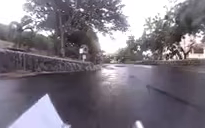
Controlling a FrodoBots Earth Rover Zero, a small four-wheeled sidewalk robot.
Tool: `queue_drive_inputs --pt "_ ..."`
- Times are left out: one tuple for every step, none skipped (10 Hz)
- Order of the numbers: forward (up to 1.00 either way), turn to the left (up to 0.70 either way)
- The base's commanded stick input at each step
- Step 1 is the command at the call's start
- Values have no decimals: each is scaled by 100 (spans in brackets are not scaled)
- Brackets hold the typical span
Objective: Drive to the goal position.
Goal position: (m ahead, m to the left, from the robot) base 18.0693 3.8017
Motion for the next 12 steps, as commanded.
queue_drive_inputs --pt "50 0" --pt "50 0" --pt "50 0" --pt "50 0" --pt "50 0" --pt "50 0" --pt "50 0" --pt "50 0" --pt "50 -11" --pt "50 -35" --pt "50 -40" --pt "50 -10"
